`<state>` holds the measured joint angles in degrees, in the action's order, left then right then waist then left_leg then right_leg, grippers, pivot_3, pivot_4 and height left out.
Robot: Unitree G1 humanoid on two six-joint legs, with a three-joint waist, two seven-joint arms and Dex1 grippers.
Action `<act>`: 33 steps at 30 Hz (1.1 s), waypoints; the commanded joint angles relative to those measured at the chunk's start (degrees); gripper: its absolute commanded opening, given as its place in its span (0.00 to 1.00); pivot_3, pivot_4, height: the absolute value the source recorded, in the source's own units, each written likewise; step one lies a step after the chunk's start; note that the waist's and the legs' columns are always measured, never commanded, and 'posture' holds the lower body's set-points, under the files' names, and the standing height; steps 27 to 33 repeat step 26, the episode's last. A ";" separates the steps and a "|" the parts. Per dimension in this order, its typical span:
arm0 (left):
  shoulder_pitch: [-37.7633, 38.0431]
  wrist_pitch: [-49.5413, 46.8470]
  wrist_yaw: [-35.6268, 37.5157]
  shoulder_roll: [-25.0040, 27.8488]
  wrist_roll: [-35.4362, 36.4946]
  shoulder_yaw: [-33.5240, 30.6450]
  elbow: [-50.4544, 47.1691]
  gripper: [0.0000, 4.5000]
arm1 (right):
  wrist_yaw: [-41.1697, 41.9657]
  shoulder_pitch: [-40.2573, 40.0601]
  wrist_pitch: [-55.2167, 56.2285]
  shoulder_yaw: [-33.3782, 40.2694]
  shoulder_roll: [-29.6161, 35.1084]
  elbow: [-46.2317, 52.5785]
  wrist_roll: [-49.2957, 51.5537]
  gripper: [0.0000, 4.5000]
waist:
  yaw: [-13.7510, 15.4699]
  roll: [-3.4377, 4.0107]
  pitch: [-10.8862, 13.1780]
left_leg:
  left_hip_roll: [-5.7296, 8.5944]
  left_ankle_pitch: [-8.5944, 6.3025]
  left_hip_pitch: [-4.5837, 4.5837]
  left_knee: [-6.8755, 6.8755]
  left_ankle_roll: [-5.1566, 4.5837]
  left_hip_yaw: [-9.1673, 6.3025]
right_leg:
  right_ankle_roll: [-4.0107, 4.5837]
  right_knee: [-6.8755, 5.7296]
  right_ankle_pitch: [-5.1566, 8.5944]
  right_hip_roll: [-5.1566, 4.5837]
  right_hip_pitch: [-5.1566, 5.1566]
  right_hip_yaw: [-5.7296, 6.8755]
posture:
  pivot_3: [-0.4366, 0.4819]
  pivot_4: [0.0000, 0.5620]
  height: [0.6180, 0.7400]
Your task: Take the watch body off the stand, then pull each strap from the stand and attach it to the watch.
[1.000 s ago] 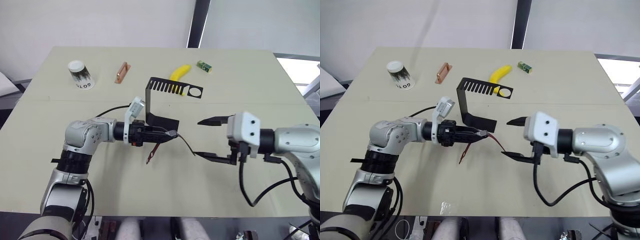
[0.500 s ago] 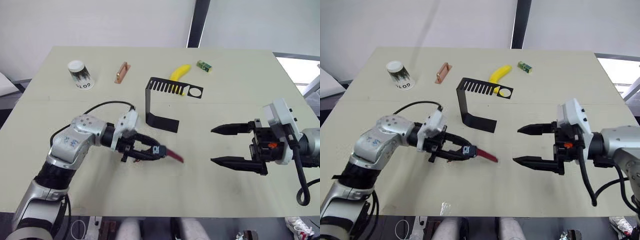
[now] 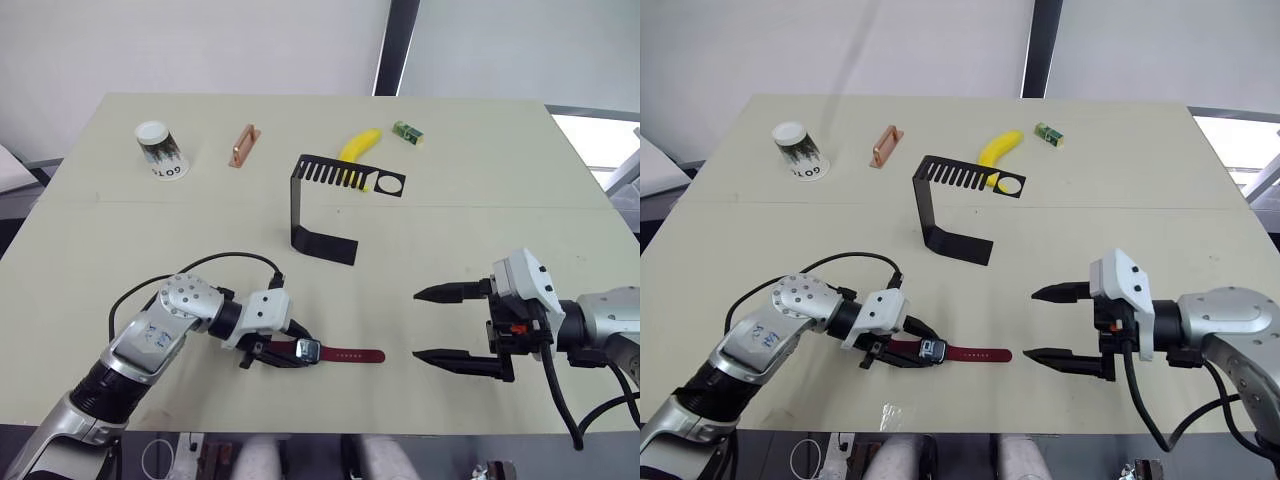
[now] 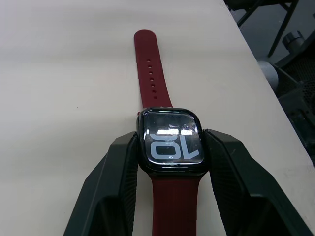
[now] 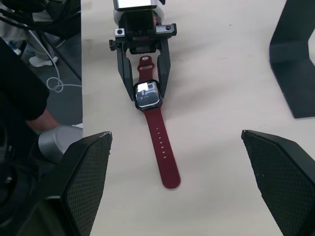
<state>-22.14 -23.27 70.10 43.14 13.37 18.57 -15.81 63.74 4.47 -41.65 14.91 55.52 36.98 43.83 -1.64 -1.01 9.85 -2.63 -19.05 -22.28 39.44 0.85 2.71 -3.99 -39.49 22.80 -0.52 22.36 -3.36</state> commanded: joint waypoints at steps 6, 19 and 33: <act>3.02 -5.71 -3.91 1.80 0.26 -1.37 -6.84 0.47 | -0.19 -2.19 2.77 -0.48 0.92 2.87 -0.84 1.00 | 0.06 0.00 0.00 | 0.03 0.00 0.02 0.00 -0.01 0.00 | 0.00 0.04 0.00 -0.02 -0.05 0.00 | 0.48 0.27 1.00; 27.78 -12.57 15.55 22.72 16.13 -46.82 -10.25 1.00 | 9.91 -3.61 6.09 4.88 6.97 -4.01 0.19 1.00 | -0.48 -0.02 0.08 | -0.04 0.01 0.15 -0.25 0.02 0.00 | 0.14 0.08 0.07 -0.02 -0.02 0.05 | 0.48 0.27 1.00; 36.11 -7.73 17.50 25.07 11.28 -62.30 -0.98 1.00 | 15.67 -4.29 10.40 7.76 10.17 -11.14 -2.90 1.00 | 0.10 0.10 0.17 | 0.02 -0.22 0.84 -0.52 -0.34 -0.10 | 0.19 0.83 0.11 -0.13 -0.99 0.15 | 0.48 0.27 1.00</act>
